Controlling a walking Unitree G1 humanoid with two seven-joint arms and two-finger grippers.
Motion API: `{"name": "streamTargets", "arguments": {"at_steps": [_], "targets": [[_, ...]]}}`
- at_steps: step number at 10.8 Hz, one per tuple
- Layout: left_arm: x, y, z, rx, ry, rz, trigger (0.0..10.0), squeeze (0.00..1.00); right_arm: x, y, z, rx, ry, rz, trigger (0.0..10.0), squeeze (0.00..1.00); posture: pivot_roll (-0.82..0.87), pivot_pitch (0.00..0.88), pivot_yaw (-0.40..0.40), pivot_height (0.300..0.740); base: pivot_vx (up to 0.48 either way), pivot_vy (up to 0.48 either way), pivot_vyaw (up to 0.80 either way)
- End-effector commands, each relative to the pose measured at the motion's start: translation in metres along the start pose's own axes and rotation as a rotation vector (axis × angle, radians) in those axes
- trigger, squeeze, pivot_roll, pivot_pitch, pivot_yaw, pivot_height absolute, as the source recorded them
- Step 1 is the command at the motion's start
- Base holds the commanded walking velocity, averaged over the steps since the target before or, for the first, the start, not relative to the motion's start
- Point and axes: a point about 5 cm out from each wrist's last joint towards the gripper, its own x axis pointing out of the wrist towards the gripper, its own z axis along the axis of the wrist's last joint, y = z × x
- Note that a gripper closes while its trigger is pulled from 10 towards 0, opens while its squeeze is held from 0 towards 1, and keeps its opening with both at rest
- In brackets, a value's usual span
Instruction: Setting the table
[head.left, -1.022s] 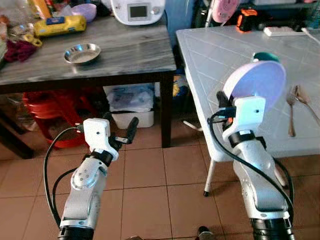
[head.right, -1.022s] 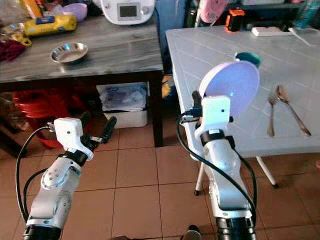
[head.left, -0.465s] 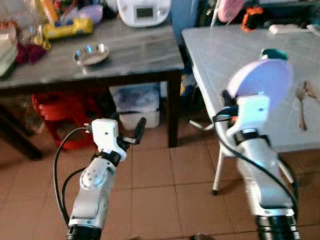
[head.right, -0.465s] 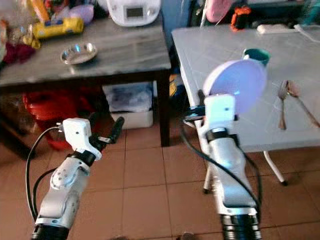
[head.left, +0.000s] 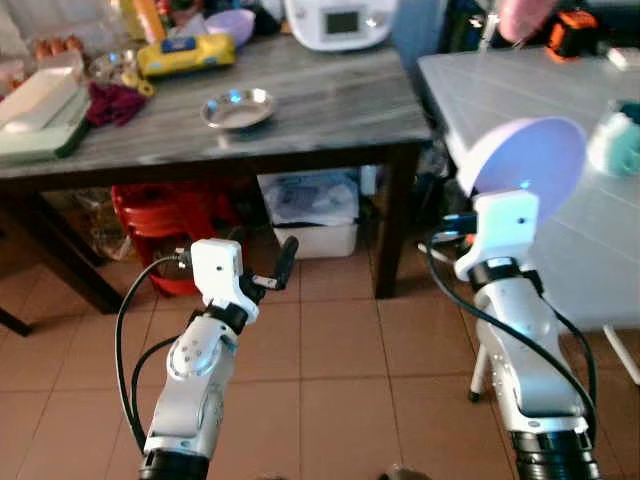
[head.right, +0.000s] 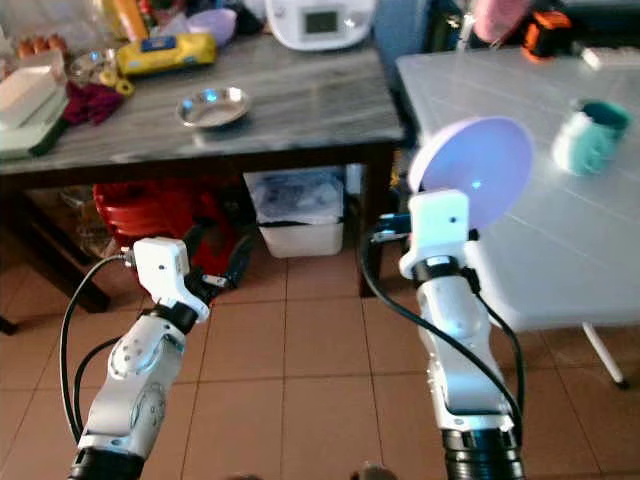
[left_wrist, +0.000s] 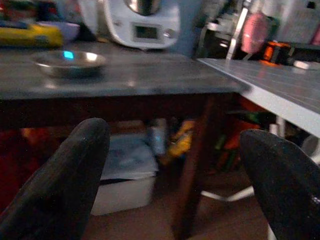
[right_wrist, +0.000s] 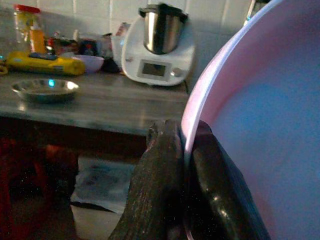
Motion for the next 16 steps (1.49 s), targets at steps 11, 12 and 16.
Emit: {"name": "streamTargets", "arguments": {"at_steps": [11,12,16], "targets": [[-0.002,0.001,0.003,0.026,-0.027,0.006,10.0,0.0,0.002,0.01,0.006,0.035,-0.038,0.033,10.0,0.0,-0.11,0.126,0.08,0.74,0.113,0.216,0.31],[-0.001,0.001,0.004,0.021,-0.036,-0.002,10.0,0.0,0.002,0.011,0.006,0.038,-0.038,0.037,10.0,0.0,-0.11,0.123,0.08,0.74,0.0,0.0,0.0],[-0.002,-0.003,0.005,0.022,-0.044,-0.048,10.0,0.0,0.004,0.011,0.009,0.035,-0.053,0.041,10.0,0.0,-0.11,0.113,0.079,0.74,0.0,0.0,-0.53]]}}
